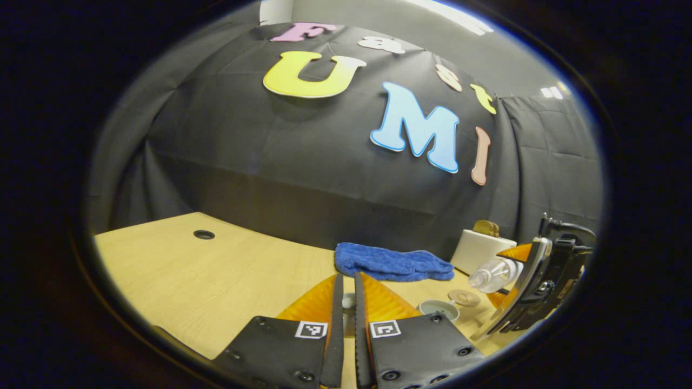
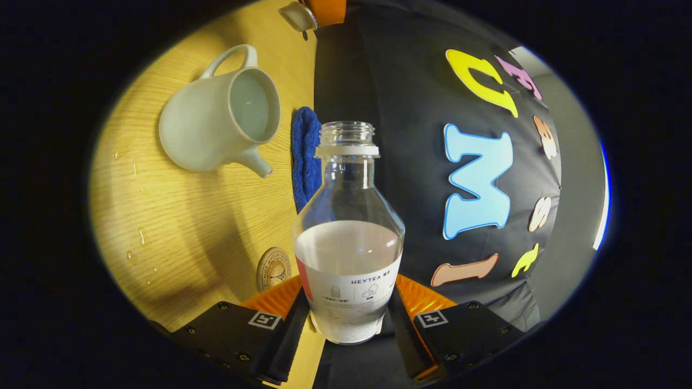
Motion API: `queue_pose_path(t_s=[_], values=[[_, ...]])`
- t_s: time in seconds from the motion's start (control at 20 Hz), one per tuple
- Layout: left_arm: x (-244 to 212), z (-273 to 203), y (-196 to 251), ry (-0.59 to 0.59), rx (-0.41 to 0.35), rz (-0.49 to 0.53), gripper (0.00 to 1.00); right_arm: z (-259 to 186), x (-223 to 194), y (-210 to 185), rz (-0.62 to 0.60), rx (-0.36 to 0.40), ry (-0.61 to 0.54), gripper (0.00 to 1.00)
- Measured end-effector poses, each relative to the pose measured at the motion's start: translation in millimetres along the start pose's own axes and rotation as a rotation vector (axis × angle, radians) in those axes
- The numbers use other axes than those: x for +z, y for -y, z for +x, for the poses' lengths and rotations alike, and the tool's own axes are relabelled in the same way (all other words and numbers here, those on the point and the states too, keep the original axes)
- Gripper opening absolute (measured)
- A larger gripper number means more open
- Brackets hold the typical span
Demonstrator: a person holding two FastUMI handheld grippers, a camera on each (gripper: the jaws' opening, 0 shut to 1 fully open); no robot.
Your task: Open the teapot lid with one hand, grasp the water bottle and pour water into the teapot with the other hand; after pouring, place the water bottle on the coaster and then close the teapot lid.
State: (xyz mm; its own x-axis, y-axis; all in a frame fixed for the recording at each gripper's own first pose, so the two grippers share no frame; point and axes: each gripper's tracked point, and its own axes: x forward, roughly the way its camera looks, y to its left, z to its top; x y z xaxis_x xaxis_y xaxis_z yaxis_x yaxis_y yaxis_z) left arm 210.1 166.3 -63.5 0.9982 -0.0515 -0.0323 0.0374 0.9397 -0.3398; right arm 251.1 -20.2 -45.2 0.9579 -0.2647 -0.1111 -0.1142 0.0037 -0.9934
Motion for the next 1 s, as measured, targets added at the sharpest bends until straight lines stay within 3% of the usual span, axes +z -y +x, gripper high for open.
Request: queue_pose_path(t_s=[0.45, 0.75, 1.0], values=[[1, 0, -6, 0.004, -0.005, -0.037, 0.18, -18, 20, 6, -0.256, -0.084, 0.055, 0.76], [-1, 0, -7, 0.002, -0.009, -0.042, 0.17, -10, 23, 10, -0.299, -0.072, 0.064, 0.76], [-2, 0, -6, 0.006, -0.019, -0.052, 0.17, -7, 25, 25, -0.407, -0.139, 0.079, 0.76]])
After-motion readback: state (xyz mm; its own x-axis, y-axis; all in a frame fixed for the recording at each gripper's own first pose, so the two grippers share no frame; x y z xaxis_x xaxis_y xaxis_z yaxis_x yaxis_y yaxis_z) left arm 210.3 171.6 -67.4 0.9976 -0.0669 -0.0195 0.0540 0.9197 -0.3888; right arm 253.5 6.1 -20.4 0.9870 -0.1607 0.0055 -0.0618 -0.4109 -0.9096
